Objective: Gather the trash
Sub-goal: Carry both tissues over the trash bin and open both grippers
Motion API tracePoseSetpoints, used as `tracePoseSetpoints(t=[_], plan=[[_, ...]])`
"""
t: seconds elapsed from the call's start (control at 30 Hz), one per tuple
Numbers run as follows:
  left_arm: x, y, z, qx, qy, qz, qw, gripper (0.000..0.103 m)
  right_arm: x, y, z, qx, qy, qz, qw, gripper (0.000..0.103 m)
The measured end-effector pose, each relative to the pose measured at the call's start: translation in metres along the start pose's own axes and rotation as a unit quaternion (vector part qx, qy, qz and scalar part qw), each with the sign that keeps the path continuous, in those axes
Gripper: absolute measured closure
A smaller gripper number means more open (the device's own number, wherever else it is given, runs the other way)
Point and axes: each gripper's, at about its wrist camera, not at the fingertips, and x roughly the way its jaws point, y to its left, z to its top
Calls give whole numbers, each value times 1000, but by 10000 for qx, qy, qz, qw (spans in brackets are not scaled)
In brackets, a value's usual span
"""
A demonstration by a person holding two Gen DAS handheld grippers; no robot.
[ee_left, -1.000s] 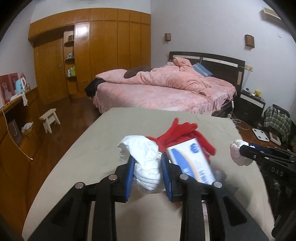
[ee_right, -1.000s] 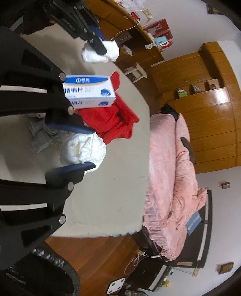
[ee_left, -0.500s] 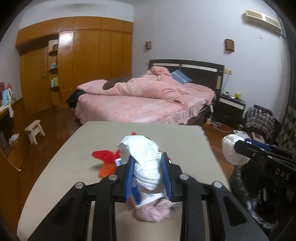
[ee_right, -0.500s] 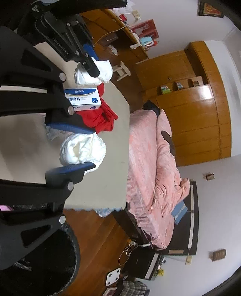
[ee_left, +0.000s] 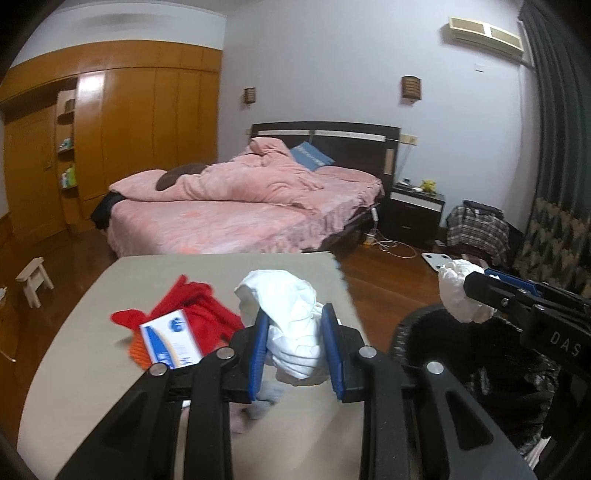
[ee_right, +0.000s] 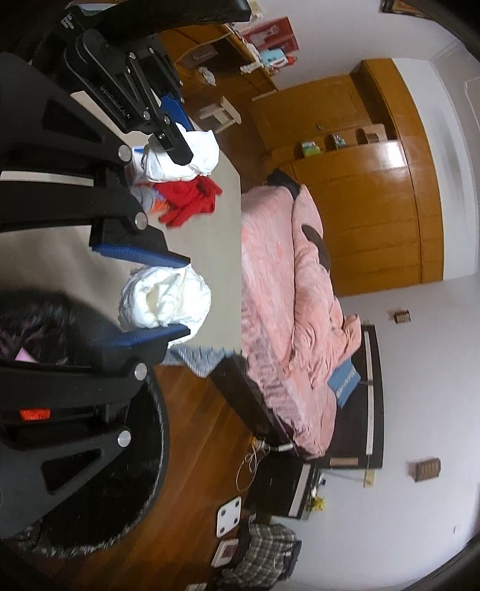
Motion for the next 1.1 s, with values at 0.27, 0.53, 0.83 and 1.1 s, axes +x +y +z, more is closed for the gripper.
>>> tracePoseSetpoints(t=[0.27, 0.53, 0.83, 1.1], plan=[[3, -45, 0, 238, 37, -461, 9986, 74, -29, -48, -16, 151, -3, -587, 9982, 72], [12, -98, -6, 482, 145, -1008, 9936, 74, -50, -89, -38, 401, 71, -1030, 9938, 72], [30, -141, -14, 650, 350, -1540, 9853, 71, -64, -122, -52, 634, 110, -1383, 9883, 69], [37, -143, -17, 657, 476, -1646, 9830, 42, -67, -135, -59, 795, 155, -1626, 9834, 42]])
